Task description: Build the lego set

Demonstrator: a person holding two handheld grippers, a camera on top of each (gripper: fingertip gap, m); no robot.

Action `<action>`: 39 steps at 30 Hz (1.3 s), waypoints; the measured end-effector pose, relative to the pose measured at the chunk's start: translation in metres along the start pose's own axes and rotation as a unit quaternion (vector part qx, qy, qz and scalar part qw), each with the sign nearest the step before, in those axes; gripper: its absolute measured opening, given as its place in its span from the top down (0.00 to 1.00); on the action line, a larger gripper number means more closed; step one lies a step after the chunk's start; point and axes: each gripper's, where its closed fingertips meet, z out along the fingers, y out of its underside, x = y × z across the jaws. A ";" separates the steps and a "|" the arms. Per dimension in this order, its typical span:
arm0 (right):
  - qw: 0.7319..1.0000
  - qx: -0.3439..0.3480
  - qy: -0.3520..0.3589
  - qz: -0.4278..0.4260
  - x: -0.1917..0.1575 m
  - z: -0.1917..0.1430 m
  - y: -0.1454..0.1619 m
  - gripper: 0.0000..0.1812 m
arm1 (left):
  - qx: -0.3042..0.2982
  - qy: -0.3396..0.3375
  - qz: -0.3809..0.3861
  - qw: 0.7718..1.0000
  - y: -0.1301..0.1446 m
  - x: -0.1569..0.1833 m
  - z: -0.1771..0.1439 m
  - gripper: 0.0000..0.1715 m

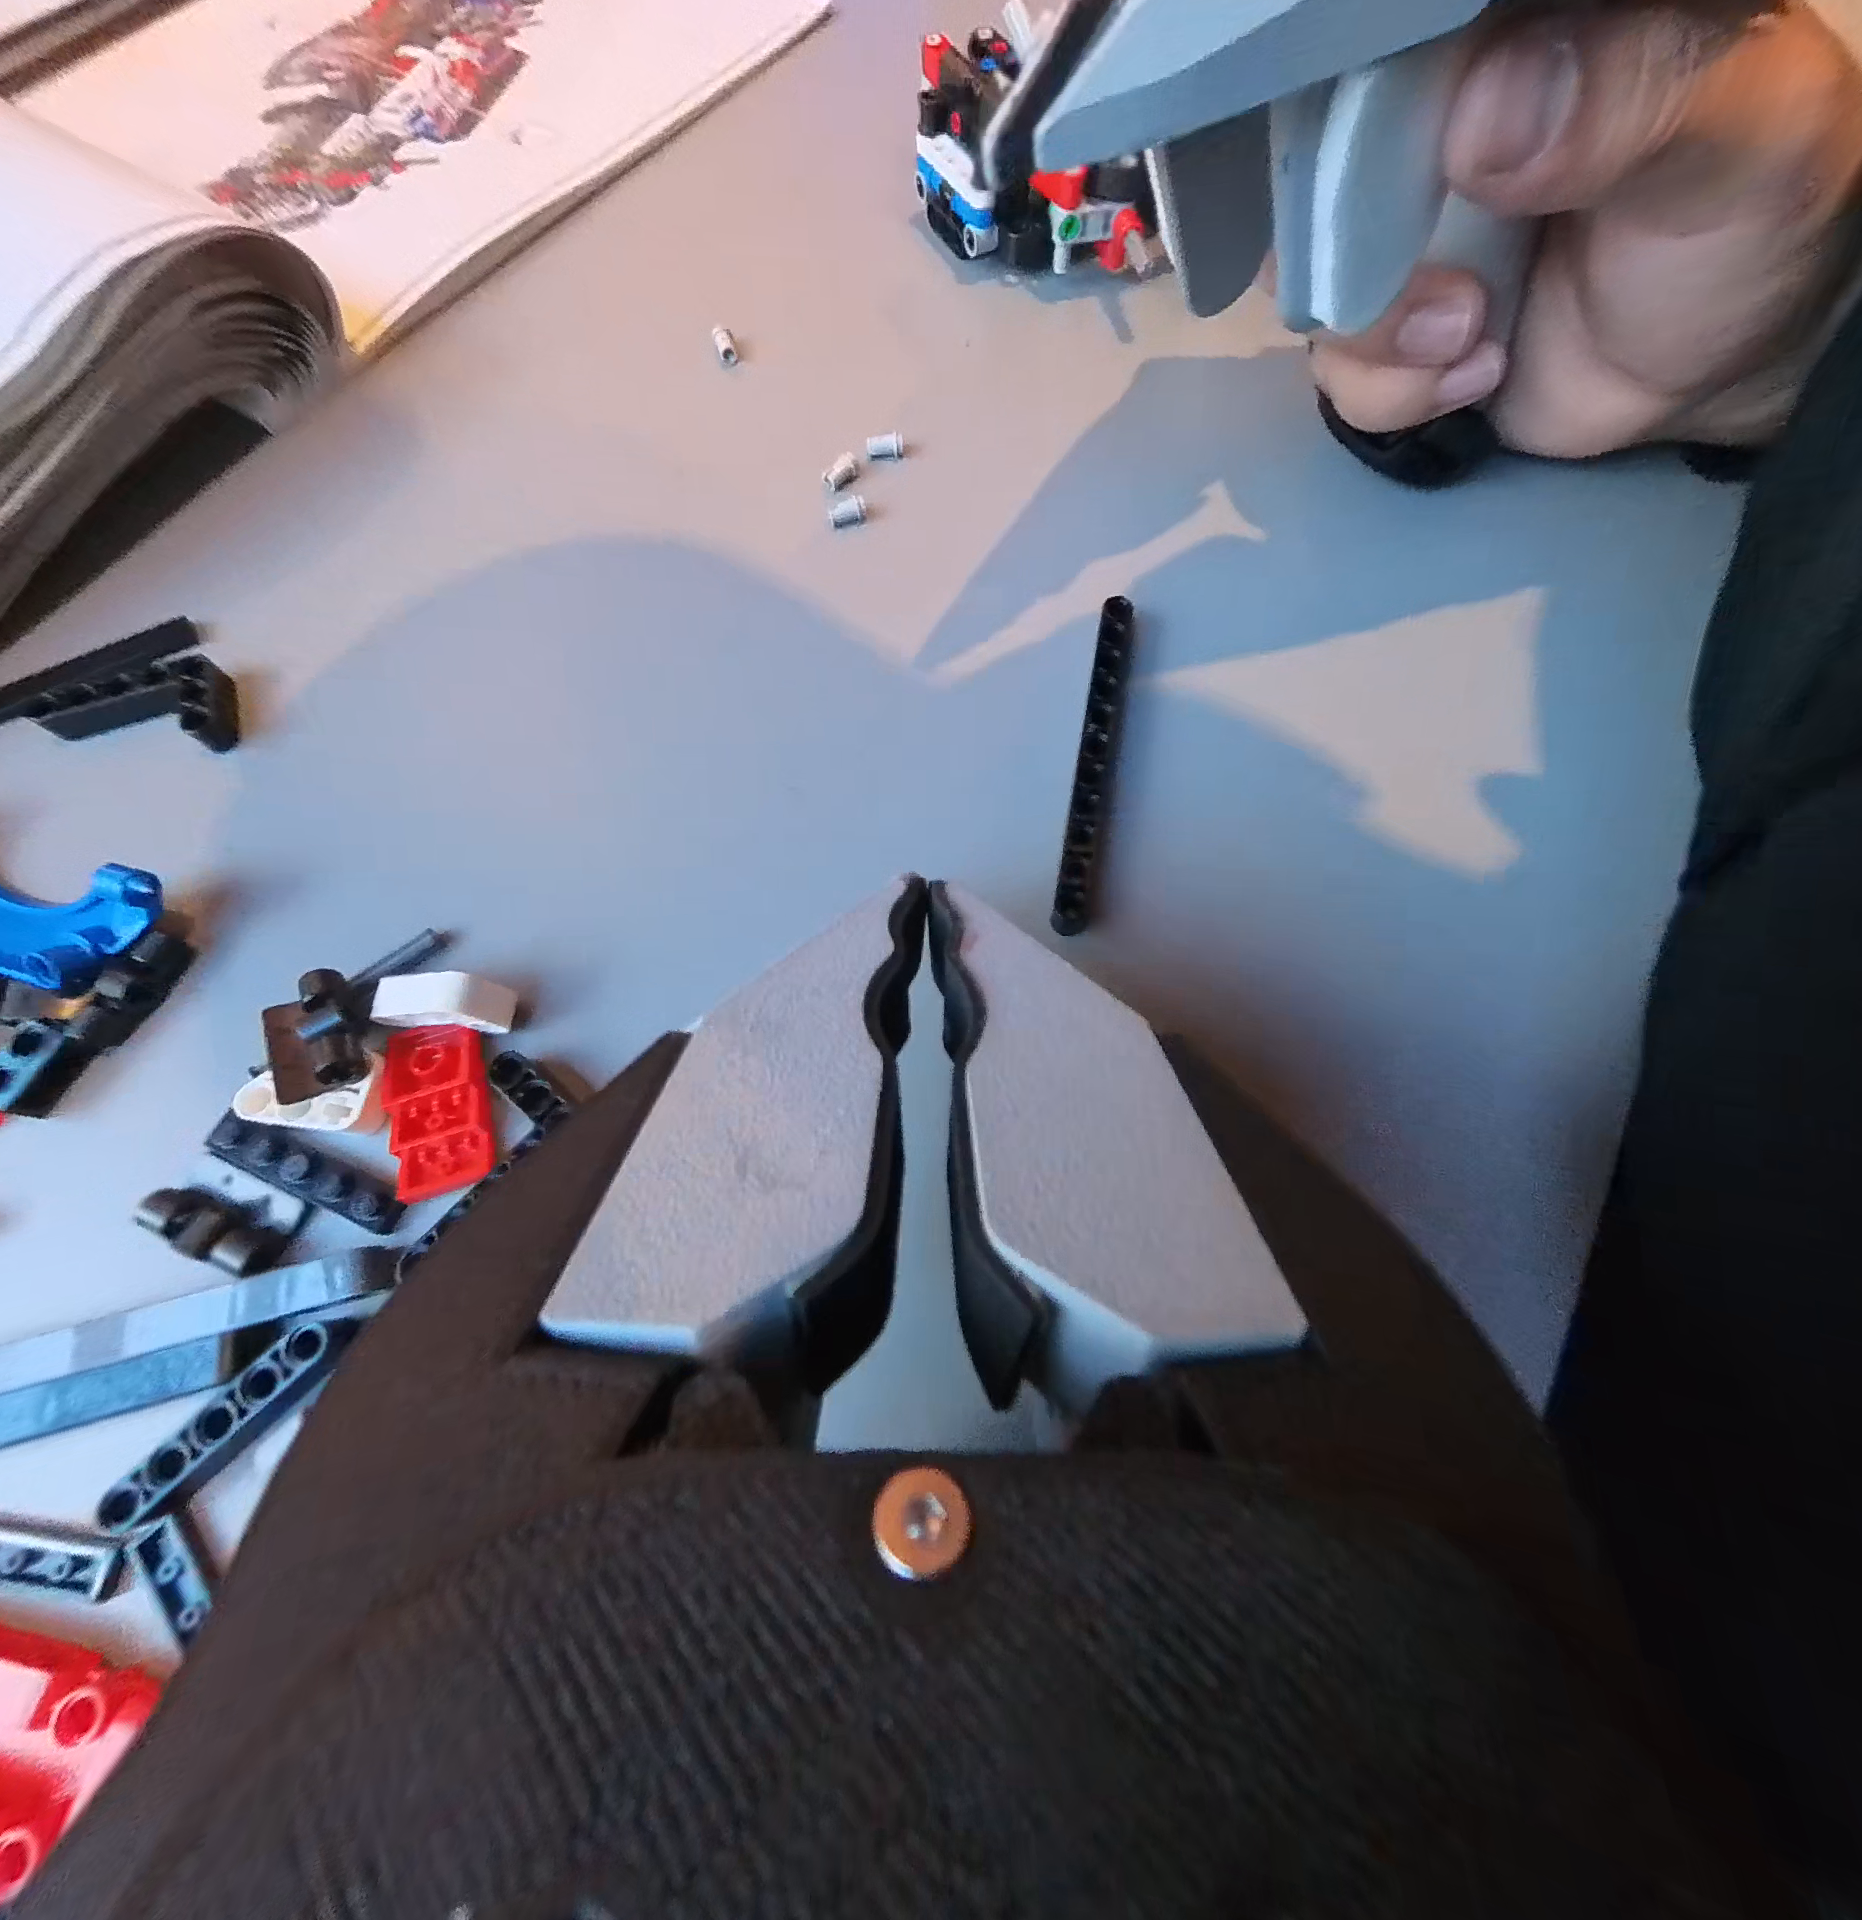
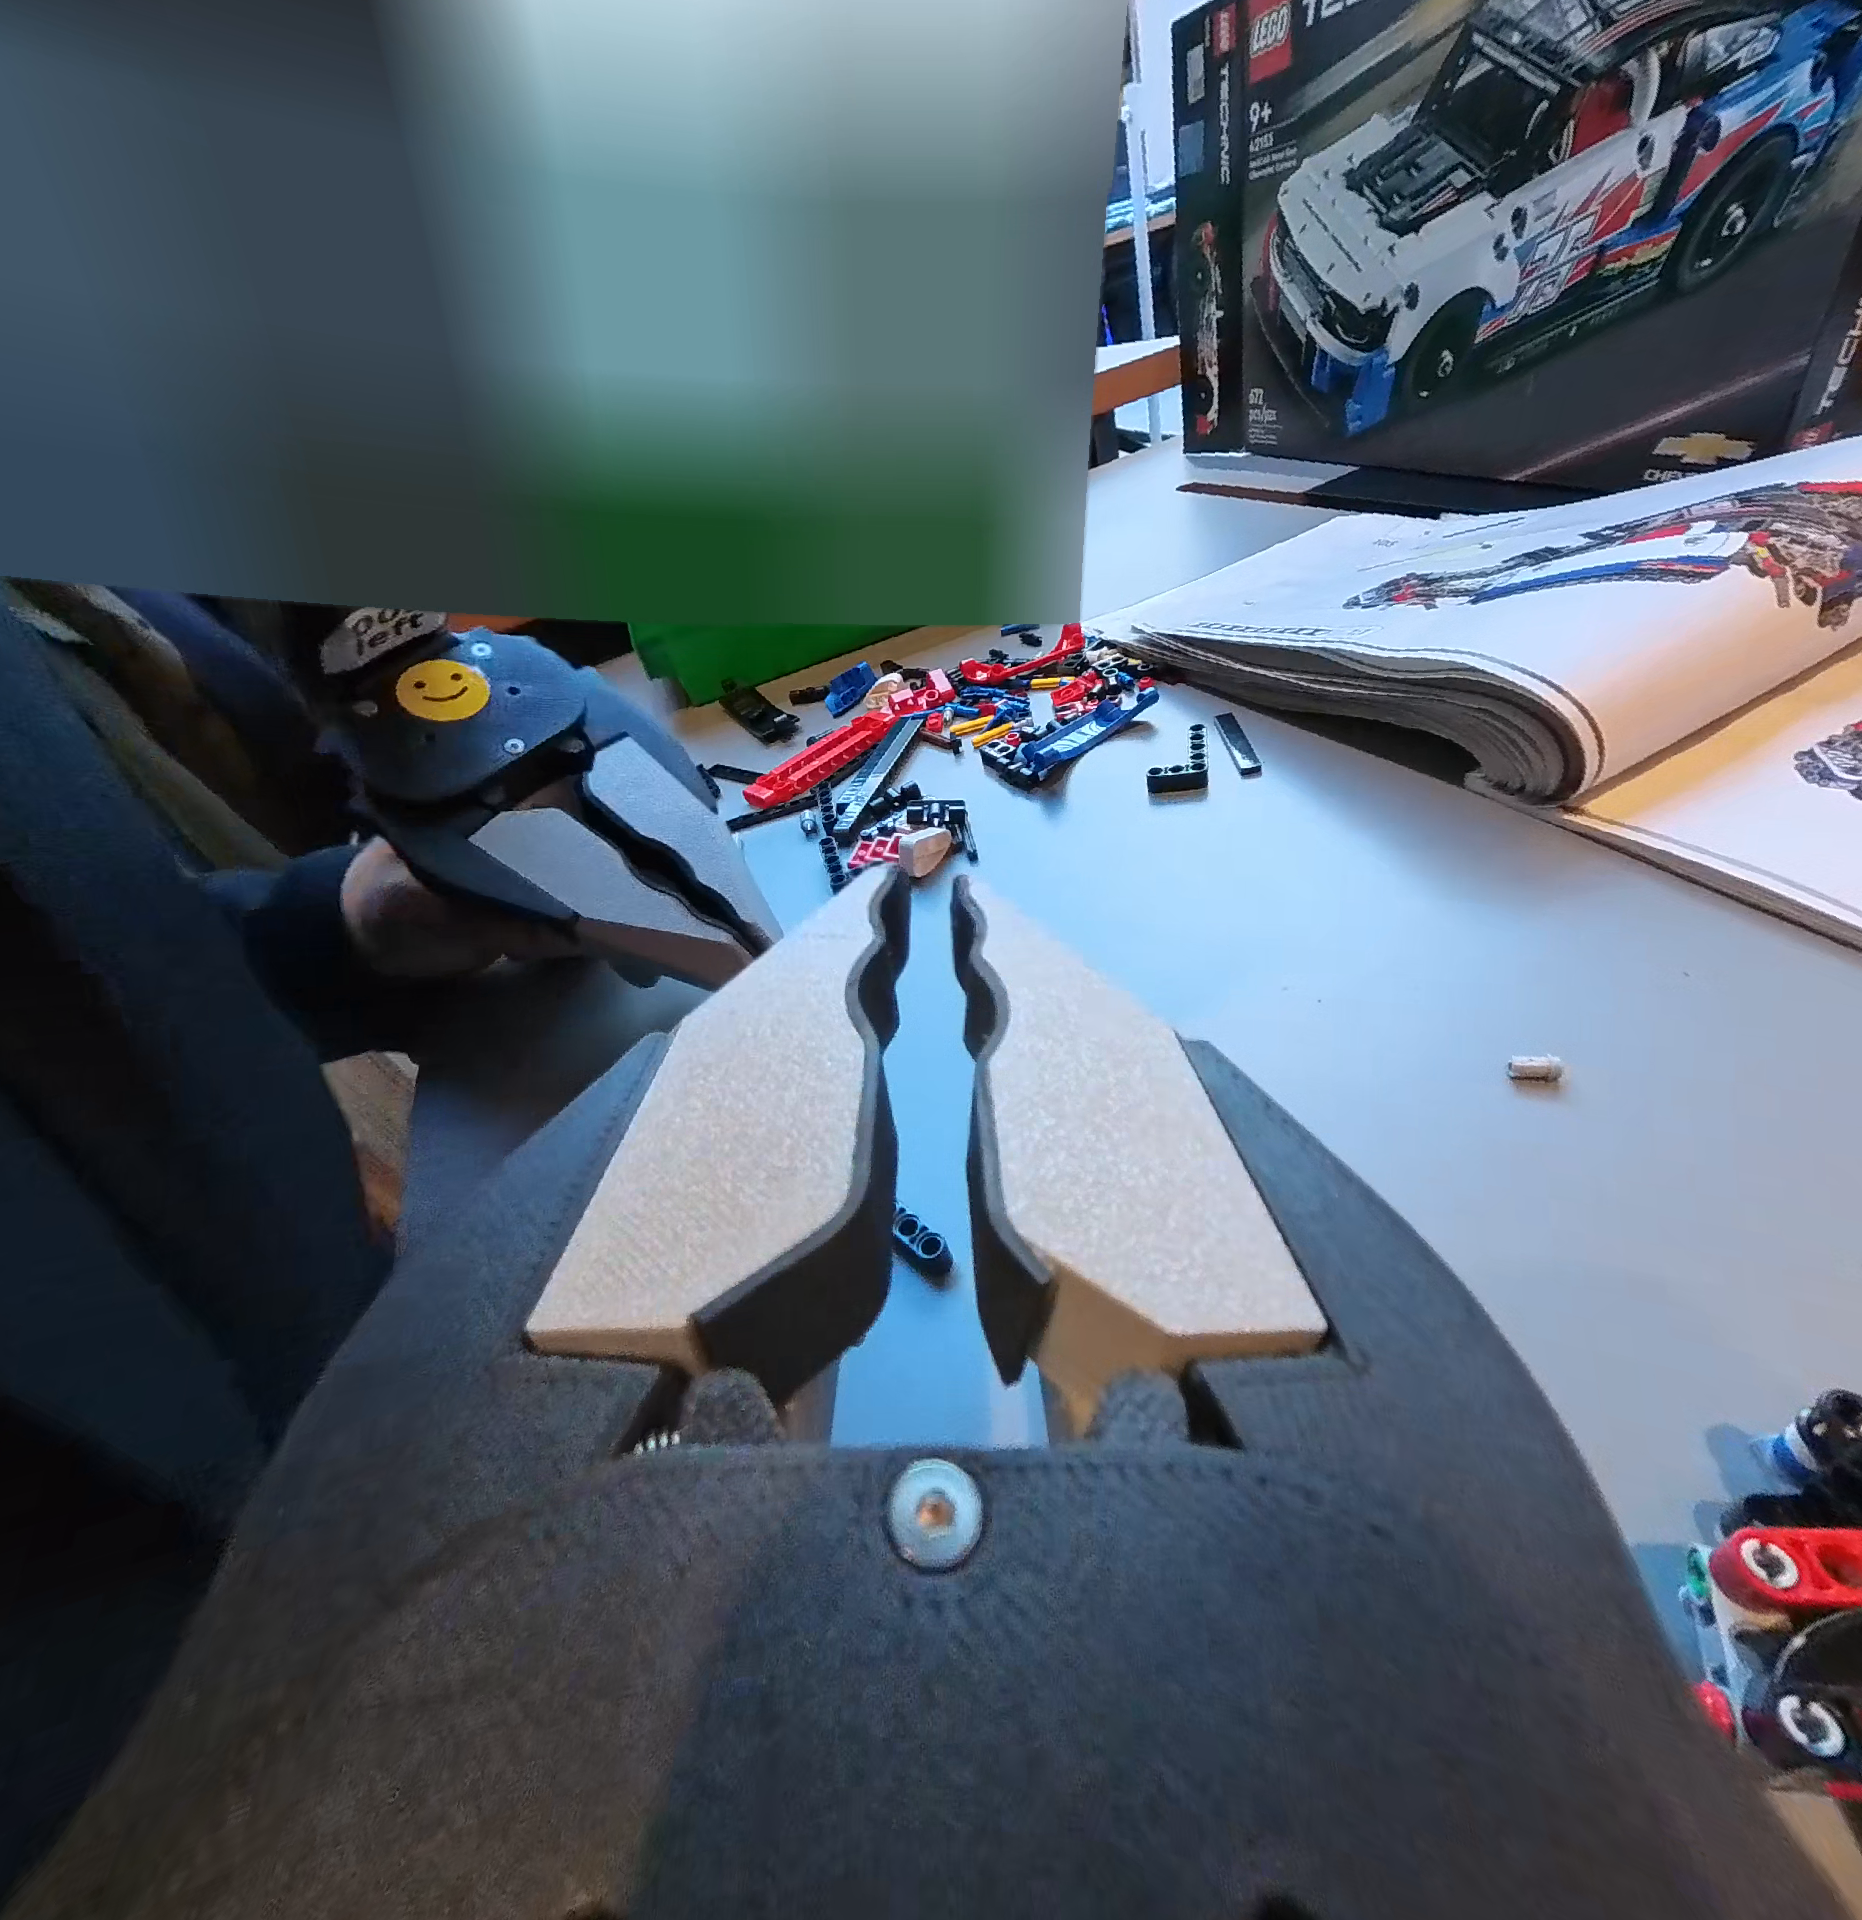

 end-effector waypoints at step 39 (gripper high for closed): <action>0.989 -0.108 0.091 -0.038 -0.063 -0.092 0.072 0.90 | -0.067 0.123 -0.002 0.990 0.001 0.061 0.029 0.97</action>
